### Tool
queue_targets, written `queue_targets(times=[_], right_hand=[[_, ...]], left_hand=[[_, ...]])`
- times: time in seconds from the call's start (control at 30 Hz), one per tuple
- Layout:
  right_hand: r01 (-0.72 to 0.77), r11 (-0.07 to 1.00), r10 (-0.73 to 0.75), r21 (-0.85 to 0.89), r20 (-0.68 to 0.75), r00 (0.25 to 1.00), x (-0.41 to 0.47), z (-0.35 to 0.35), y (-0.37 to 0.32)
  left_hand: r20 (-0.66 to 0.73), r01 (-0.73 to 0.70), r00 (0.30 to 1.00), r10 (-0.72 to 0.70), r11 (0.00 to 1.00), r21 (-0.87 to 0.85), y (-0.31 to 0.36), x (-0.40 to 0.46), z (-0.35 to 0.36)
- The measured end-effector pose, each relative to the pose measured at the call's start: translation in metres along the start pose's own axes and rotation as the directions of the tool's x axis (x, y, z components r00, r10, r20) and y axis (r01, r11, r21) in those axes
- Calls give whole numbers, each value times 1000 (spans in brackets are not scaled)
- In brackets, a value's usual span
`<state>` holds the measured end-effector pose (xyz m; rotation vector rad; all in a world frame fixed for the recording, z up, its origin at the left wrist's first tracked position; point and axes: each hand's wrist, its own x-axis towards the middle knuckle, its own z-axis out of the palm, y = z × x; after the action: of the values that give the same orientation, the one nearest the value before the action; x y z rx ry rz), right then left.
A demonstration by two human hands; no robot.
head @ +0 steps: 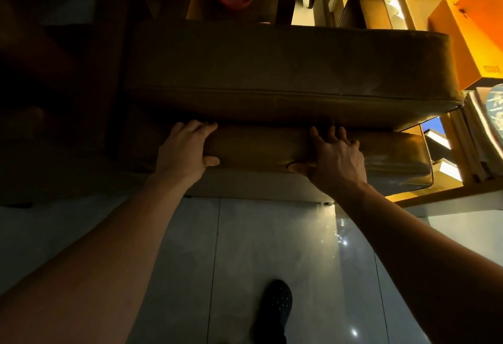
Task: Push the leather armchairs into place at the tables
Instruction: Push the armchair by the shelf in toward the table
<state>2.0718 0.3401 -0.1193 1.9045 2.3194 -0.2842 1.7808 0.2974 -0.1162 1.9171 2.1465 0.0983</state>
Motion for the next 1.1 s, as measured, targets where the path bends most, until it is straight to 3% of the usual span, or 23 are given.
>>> queue_targets(times=[0.33,0.67,0.83,1.0,1.1], right_hand=[[8,1000,-8,-11,37,999,-1,-7,-3],[2,1000,-3,9,166,986,1,-23,-6],[15,999,-23,36,225,974,-4,-28,0],[-62,997,50,43,238,970,-12,-45,-18],[-19,998,4,65,228,974,-26,-56,-52]], left_hand=[[71,61,996,-61,998,7,10,0,-9],[174,127,976,-133,991,46,24,-3,-22],[309,108,947,-85,992,-59,21,-19,-22],[324,116,944,-66,984,-136,-2,-46,-45],[348,177,932,-101,965,-195,-35,-63,-64]])
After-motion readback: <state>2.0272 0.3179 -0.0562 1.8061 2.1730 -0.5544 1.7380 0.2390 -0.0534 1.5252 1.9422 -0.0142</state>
